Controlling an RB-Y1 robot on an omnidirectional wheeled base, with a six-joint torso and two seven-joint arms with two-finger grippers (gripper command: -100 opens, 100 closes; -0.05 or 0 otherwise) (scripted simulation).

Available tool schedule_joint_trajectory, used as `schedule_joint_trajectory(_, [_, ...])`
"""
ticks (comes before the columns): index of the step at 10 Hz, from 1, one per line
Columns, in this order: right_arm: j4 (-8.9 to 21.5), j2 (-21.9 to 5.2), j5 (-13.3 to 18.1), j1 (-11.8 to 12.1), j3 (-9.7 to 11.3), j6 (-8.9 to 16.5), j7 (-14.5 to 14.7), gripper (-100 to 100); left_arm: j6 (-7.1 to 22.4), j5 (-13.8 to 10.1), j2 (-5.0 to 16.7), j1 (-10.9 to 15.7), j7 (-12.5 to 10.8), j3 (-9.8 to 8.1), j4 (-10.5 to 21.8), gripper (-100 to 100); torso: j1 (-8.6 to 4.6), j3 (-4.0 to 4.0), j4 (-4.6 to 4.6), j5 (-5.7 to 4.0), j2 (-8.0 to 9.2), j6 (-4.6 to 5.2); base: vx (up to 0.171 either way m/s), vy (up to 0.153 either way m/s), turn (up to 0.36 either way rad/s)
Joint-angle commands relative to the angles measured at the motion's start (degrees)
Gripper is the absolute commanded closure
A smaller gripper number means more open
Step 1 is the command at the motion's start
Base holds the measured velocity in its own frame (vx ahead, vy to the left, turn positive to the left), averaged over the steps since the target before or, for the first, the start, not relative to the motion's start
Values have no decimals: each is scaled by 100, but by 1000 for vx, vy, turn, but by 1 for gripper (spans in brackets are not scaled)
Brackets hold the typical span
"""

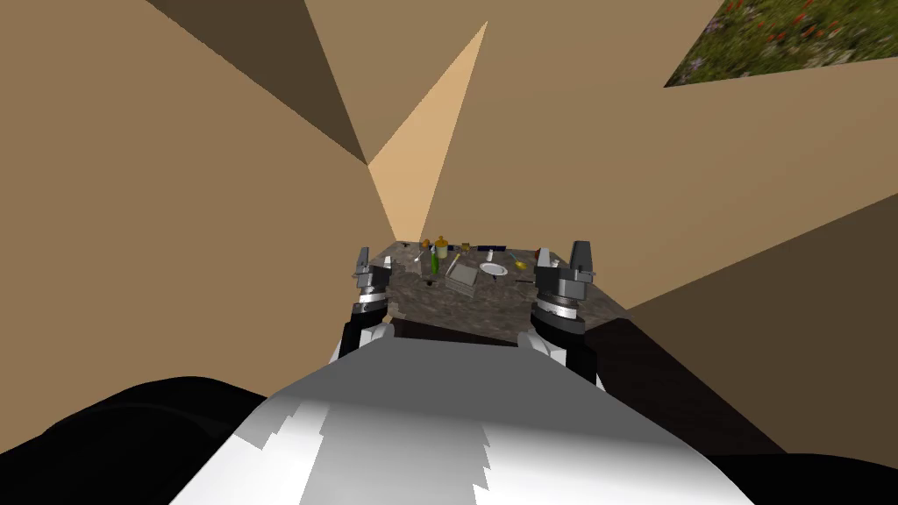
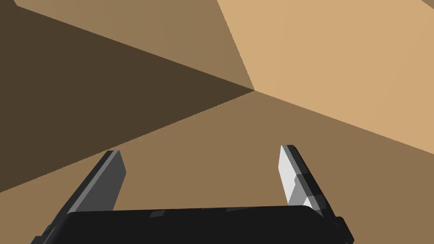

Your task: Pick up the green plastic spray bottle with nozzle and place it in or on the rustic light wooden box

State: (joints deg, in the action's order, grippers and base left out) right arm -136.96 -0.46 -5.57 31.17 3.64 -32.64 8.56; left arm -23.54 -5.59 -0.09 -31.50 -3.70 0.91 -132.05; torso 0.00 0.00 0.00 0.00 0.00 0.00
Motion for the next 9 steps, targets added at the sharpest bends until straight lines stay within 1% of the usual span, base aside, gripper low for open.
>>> schedule_joint_trajectory(1, [0,0,0,0,0,0,0,0,58,-47,194,36,-48,-10,23,-100,0,0,0,0,0,0,-4,1,-23])
schedule_joint_trajectory(3, [0,0,0,0,0,0,0,0,191,-160,447,118,-155,-33,80,-100,2,2,1,0,3,0,-15,2,-34])
schedule_joint_trajectory(5, [0,0,0,0,0,0,0,0,391,-334,647,237,-309,-63,163,-100,3,4,2,1,8,1,-25,6,-58])
schedule_joint_trajectory(9, [0,0,0,-1,0,0,0,0,946,-834,879,557,-726,-142,367,-100,5,8,3,1,15,1,-41,9,-77])
